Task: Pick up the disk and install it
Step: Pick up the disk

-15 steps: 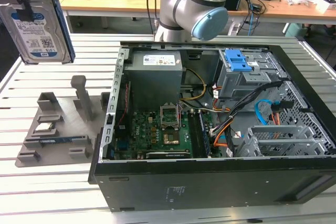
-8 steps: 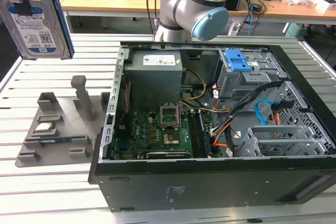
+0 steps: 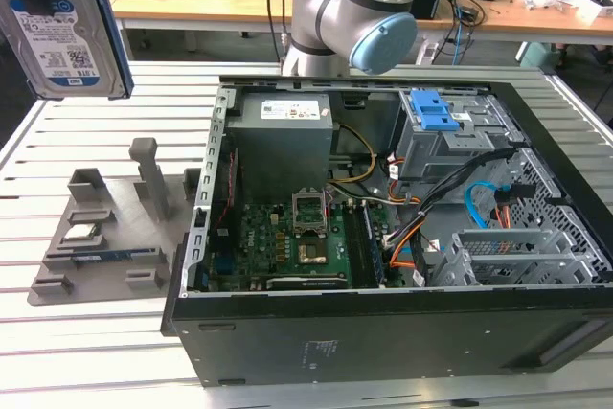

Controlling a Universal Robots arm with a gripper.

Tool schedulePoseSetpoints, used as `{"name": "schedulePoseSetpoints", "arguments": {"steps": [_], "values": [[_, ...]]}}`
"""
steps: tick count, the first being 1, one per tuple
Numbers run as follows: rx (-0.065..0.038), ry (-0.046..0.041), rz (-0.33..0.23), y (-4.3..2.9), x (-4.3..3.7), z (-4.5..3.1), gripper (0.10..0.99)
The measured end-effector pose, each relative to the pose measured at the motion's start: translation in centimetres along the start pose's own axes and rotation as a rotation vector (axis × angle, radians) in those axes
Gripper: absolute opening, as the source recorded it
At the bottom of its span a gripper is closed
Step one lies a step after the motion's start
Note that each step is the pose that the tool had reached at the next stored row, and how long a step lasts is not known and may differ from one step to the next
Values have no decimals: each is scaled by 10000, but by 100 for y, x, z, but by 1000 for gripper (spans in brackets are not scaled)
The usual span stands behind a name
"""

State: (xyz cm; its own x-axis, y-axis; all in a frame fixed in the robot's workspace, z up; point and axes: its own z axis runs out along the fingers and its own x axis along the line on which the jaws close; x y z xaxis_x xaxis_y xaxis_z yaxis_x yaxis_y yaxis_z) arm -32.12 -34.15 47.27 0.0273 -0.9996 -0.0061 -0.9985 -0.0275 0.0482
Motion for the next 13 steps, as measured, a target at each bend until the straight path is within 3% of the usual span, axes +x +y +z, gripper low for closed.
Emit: {"name": "schedulePoseSetpoints", "arguments": {"steps": [13], "values": [[-2,1,0,10,-2,-285,349]]}}
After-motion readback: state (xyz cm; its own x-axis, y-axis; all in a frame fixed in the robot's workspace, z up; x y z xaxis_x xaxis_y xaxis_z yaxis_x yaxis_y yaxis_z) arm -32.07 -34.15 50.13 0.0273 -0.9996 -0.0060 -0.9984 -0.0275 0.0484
